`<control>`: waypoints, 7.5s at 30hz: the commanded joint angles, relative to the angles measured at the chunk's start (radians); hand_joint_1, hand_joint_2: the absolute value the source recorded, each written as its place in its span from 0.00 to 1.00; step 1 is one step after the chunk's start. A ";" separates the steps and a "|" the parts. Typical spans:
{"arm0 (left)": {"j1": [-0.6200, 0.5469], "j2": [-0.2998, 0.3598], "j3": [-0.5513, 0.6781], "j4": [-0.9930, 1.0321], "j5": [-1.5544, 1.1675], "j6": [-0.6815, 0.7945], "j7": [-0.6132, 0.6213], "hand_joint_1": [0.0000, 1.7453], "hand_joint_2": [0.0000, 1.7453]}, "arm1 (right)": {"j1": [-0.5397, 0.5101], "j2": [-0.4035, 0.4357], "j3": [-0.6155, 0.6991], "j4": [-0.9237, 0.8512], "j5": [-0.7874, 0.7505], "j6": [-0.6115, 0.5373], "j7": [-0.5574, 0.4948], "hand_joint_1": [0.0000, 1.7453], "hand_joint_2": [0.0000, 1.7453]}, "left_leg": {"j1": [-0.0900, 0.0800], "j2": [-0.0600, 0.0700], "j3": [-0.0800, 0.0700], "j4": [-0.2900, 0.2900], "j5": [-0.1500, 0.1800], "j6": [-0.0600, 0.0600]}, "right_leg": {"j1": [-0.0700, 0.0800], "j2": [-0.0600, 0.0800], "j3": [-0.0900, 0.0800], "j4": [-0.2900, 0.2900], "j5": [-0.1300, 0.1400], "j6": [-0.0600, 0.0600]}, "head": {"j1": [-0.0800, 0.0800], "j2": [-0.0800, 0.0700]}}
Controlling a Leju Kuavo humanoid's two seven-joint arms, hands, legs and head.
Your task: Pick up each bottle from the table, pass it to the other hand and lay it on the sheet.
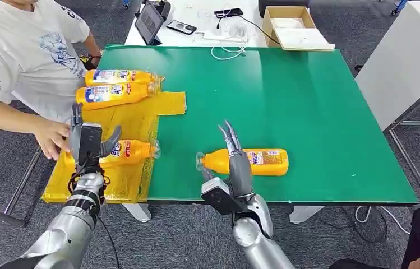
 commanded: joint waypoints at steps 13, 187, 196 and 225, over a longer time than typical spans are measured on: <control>0.244 -0.049 -0.164 -0.376 0.154 -0.197 0.004 0.00 1.00 | -0.096 -0.237 -0.106 0.100 0.223 0.118 0.252 0.00 1.00 | -0.001 -0.002 -0.001 0.000 0.000 0.001 | -0.001 -0.001 0.001 -0.001 0.000 -0.001 | 0.000 0.000; 0.404 -0.038 -0.514 -0.524 0.693 -1.073 0.274 0.00 1.00 | 0.029 0.056 -0.037 0.320 -0.005 -0.123 -0.162 1.00 1.00 | 0.002 0.006 -0.002 -0.001 -0.002 0.000 | 0.002 0.007 -0.003 -0.001 0.001 -0.005 | -0.001 0.000; 0.384 -0.042 -0.543 -0.512 0.674 -1.091 0.248 1.00 1.00 | 0.002 0.063 -0.012 0.377 0.043 -0.113 -0.133 1.00 1.00 | 0.002 0.005 -0.004 -0.001 -0.001 0.000 | 0.002 0.006 -0.005 -0.001 0.001 -0.004 | 0.000 0.000; 0.307 -0.069 -0.396 -0.502 0.423 -0.754 0.211 1.00 1.00 | 0.102 -0.010 0.038 -0.009 -0.052 0.144 -0.084 0.00 0.00 | 0.002 0.005 -0.002 -0.001 -0.002 0.000 | 0.002 0.005 -0.004 -0.001 0.001 -0.005 | 0.000 0.000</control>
